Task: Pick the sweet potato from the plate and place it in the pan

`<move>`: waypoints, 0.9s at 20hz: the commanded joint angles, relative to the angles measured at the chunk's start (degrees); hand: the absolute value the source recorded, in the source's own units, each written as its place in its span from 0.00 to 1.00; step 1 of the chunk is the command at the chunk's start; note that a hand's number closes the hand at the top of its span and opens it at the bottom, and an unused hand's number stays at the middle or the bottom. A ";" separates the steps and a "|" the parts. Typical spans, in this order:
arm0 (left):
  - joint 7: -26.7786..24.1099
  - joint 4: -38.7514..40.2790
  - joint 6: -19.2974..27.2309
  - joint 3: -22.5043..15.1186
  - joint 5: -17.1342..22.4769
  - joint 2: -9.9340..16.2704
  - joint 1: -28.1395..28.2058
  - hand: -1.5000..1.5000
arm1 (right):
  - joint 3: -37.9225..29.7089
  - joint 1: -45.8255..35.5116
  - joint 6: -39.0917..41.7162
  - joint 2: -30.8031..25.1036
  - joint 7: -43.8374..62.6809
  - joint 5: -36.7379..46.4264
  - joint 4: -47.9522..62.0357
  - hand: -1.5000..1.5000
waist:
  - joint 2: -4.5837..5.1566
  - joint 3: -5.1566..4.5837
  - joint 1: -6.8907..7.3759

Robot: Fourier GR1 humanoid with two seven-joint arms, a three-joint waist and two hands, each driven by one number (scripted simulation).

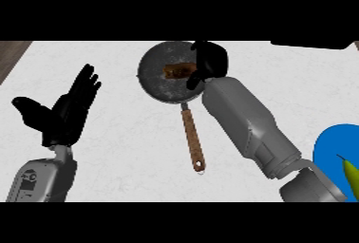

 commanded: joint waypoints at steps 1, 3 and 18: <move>-0.71 -0.53 -0.74 0.06 0.21 0.17 1.83 0.50 | -1.50 2.60 -2.44 0.00 -5.82 -4.02 1.57 0.00 | -0.03 0.03 0.46; 0.88 0.02 1.04 -0.04 -0.70 -0.46 -1.12 0.50 | -3.22 0.70 -3.58 0.01 -8.25 -5.41 1.27 0.00 | -0.11 0.06 -0.38; -0.58 -3.17 1.50 2.72 -0.48 0.46 6.61 0.50 | -21.24 17.92 1.49 -2.81 -34.29 -27.86 -18.04 0.00 | -2.04 0.07 -5.65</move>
